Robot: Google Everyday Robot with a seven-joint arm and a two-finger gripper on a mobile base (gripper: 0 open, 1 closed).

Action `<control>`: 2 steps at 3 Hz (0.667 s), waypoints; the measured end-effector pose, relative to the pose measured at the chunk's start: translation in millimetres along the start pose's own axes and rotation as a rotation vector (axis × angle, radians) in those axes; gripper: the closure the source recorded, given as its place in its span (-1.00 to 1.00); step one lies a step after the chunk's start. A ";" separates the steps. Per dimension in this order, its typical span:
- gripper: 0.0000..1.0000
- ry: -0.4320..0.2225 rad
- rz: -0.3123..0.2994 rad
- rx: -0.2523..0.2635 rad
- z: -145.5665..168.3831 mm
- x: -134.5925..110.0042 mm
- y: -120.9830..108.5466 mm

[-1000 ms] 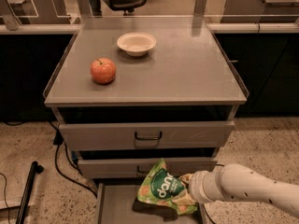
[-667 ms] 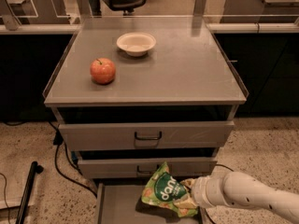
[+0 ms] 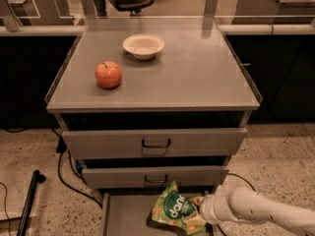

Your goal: Place green rice chip bag into bottom drawer

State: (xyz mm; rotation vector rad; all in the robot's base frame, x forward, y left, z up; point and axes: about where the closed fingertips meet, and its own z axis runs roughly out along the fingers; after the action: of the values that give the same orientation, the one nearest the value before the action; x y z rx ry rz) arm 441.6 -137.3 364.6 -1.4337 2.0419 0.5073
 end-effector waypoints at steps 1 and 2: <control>1.00 0.048 0.018 -0.049 40.3 32.2 -1.3; 1.00 0.042 0.013 -0.058 48.0 29.6 3.1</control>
Offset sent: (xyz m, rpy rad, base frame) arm 0.0033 0.0000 -0.0411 -0.0236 0.0489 0.0131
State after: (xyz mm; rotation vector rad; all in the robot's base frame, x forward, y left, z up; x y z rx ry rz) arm 443.2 -128.1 308.9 -1.4771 2.0861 0.5508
